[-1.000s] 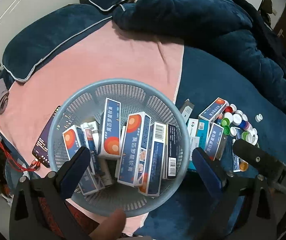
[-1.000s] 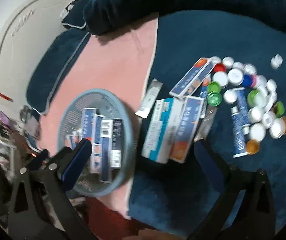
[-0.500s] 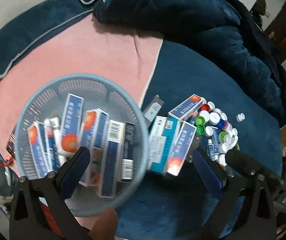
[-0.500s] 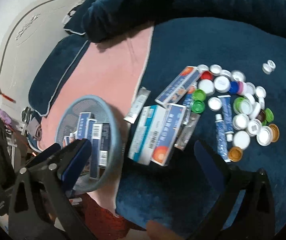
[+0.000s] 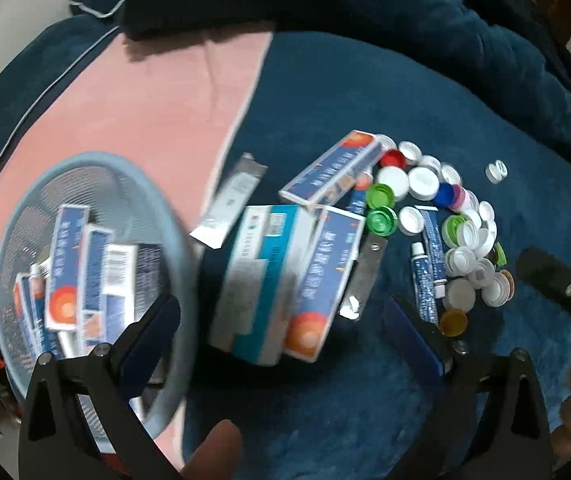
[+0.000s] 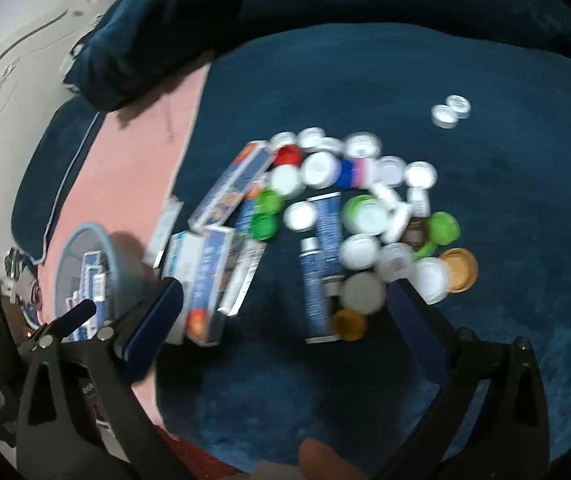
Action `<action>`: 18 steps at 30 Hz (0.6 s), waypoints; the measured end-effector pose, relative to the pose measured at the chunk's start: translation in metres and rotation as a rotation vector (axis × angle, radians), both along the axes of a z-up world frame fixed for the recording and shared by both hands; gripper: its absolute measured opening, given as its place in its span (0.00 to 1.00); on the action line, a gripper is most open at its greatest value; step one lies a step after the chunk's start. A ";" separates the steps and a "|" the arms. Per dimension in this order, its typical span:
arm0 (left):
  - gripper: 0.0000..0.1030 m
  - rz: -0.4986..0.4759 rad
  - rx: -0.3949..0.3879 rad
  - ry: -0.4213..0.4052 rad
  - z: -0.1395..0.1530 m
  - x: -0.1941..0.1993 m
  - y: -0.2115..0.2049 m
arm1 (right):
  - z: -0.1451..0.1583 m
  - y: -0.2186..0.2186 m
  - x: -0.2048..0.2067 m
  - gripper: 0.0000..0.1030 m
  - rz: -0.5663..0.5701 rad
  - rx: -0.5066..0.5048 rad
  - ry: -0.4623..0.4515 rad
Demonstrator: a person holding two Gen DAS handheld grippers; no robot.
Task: Organize objects
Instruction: 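Withdraw both tools from the basket back toward the medicine pile, then grasp the small black box with the left tool and lift it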
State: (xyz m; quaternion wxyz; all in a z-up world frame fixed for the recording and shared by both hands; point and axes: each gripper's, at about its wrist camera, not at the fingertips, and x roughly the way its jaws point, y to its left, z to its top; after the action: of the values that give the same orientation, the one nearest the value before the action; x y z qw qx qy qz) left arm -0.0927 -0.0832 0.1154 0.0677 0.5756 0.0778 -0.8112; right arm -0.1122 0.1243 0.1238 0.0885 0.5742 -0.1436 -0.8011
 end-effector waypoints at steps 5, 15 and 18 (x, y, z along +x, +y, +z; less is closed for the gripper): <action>0.99 -0.058 0.019 -0.027 -0.015 -0.020 0.031 | -0.003 0.042 -0.006 1.00 -0.039 0.017 0.013; 0.99 -0.194 0.037 -0.121 -0.061 -0.043 0.112 | -0.038 0.085 -0.010 1.00 -0.061 0.122 -0.077; 0.99 -0.155 0.039 -0.160 -0.080 -0.048 0.116 | -0.045 0.097 -0.009 1.00 -0.077 0.135 -0.098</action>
State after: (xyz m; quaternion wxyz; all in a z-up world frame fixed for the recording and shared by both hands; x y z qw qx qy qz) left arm -0.1406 0.0331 0.0355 -0.0003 0.6439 0.0431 -0.7639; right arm -0.1217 0.2217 0.0789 0.0114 0.6115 -0.1153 -0.7827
